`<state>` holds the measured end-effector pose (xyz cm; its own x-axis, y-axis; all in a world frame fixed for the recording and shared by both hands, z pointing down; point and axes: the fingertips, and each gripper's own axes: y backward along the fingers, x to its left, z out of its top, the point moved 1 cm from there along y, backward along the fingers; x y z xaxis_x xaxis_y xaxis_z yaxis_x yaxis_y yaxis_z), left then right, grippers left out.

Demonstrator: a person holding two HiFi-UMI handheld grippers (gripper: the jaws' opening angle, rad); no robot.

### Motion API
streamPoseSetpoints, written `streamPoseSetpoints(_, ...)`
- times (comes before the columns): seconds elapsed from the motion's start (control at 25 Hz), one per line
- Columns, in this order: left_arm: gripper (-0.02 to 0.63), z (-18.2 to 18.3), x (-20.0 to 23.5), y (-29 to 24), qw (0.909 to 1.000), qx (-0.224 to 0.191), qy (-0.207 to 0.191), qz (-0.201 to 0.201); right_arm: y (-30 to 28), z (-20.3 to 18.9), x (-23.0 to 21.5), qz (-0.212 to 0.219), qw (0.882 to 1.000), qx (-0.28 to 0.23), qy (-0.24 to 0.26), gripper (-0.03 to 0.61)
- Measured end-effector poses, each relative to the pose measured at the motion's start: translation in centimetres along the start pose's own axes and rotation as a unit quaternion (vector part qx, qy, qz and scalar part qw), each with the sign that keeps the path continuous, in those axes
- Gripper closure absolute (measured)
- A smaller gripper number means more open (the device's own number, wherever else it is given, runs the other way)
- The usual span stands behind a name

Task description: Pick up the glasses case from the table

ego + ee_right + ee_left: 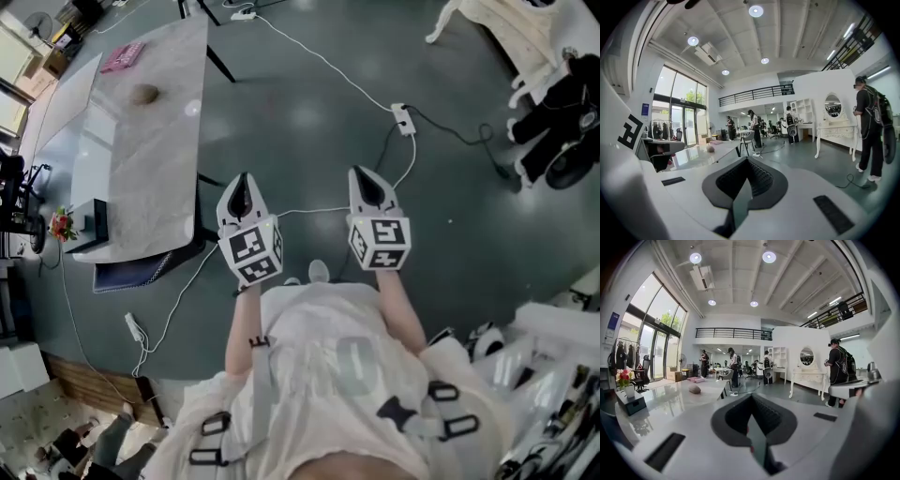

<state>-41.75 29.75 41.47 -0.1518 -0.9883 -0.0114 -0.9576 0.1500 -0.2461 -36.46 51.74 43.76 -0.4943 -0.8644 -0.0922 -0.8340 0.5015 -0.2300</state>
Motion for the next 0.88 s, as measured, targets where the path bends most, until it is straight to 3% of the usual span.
streamPoseSetpoints(0.88,0.610,3.3,0.3,-2.6,0.9975,-0.058,0.039,0.009,-4.1,0.8,-1.5,0.024,1.000,-0.001,-0.007,0.578)
